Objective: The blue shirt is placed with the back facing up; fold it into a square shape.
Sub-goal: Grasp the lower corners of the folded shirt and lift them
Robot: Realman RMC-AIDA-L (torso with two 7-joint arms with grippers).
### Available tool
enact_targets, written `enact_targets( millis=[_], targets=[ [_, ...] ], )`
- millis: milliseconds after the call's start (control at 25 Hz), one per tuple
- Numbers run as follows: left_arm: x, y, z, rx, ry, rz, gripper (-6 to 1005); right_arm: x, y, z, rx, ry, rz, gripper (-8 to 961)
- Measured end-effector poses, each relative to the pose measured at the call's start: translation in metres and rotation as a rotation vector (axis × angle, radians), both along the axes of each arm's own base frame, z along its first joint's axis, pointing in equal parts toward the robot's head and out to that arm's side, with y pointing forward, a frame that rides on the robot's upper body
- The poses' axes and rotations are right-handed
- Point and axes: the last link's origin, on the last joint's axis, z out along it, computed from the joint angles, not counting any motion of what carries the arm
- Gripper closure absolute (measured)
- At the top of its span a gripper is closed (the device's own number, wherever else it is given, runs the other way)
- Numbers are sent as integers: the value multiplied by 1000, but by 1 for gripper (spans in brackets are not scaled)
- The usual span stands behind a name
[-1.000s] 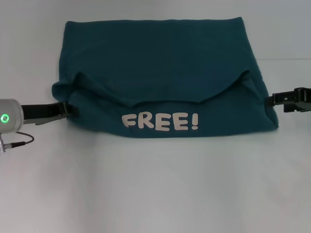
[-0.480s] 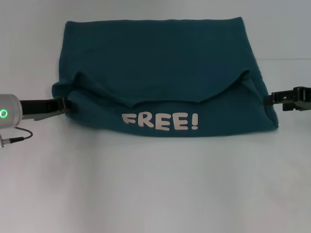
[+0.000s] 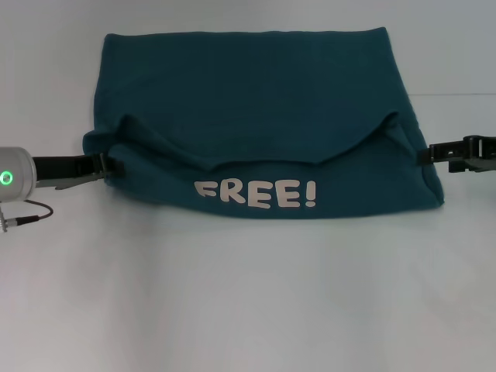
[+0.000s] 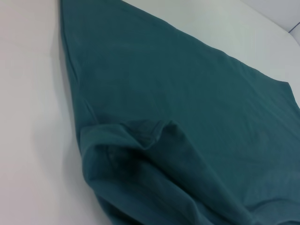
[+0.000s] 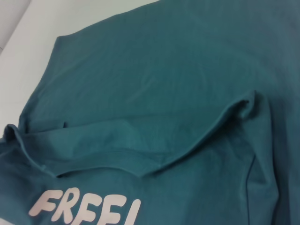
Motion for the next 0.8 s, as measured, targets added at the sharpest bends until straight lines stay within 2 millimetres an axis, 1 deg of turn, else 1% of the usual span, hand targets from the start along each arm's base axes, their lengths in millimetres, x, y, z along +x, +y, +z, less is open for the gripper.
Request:
enact_targets(
  millis=[200,440,800],
  targets=[
    [-3,-1,0,4,-1,9,955,0,0,-8,-5,-24,27,102],
    [-4,-2,-1,3,1,13,955,9,0,-13,8,-98,54,102],
    [-4,-5,-9,-11,-13,23,954,15,0,-35,25,-169,73,102]
  ],
)
